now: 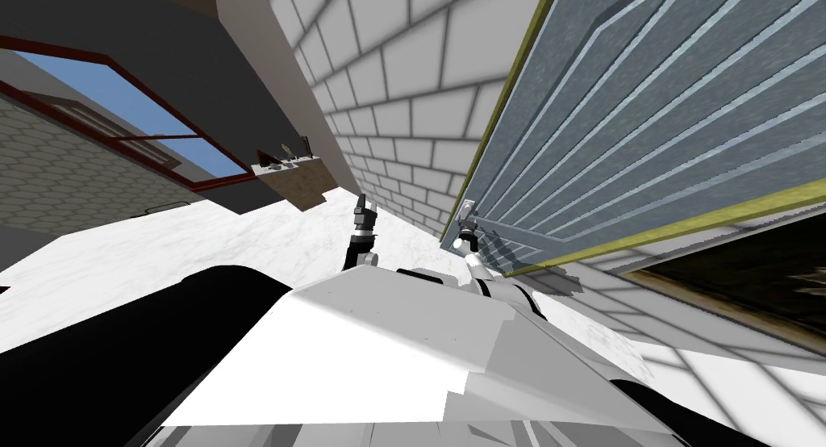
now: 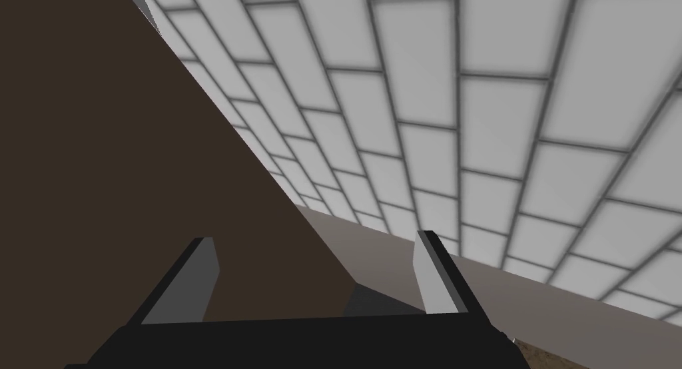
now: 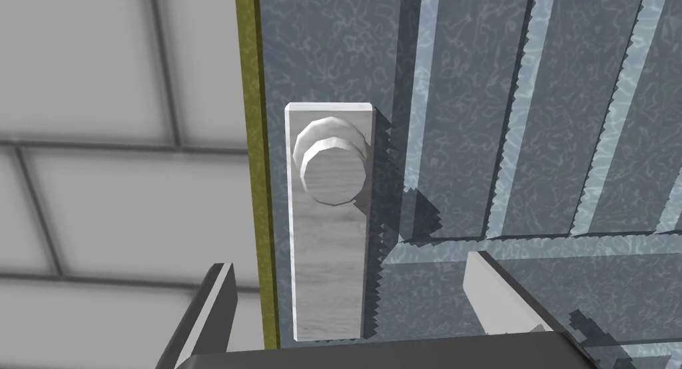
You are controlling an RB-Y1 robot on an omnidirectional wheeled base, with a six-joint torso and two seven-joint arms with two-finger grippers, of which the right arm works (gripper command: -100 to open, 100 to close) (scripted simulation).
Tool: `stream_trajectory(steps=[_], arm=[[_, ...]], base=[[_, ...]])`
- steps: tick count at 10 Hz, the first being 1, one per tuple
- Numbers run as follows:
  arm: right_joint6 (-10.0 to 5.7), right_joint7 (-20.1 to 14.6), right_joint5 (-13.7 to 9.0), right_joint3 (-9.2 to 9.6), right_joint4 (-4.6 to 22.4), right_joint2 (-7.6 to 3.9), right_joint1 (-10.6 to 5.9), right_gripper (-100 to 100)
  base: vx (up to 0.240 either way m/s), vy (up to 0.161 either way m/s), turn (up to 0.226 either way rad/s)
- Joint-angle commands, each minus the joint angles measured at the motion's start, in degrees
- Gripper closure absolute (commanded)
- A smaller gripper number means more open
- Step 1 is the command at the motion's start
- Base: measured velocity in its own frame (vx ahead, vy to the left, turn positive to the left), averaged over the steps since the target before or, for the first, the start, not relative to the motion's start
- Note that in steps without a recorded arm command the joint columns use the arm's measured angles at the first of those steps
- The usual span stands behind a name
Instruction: Pull the door open
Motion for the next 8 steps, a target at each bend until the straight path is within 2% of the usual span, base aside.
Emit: stream_trajectory(steps=[1, 2, 3, 4, 5, 6, 7, 8], arm=[[0.00, 0.00, 0.00, 0.00, 0.00, 0.00, 0.00, -100], [0.11, -1.83, -0.26, -0.07, -0.06, -1.89, 0.74, -100], [0.15, -2.43, -0.34, -0.09, -0.08, -2.61, 1.02, -100], [0.22, -3.76, -0.51, -0.14, -0.12, -4.20, 1.64, -100], [0.27, -4.47, -0.59, -0.16, -0.14, -5.06, 1.96, -100], [0.35, -5.92, -0.78, -0.22, -0.18, -6.80, 2.64, -100], [0.39, -6.63, -0.87, -0.24, -0.21, -7.65, 2.96, -100], [0.47, -7.94, -1.03, -0.29, -0.25, -9.22, 3.57, -100]], base=[[-0.032, -0.006, 0.004], [0.076, 0.016, 0.165], [0.142, 0.038, 0.117], [0.168, 0.023, 0.126], [0.177, 0.006, 0.102], [0.179, 0.035, 0.150], [0.169, 0.033, 0.103], [0.163, -0.007, 0.150]])
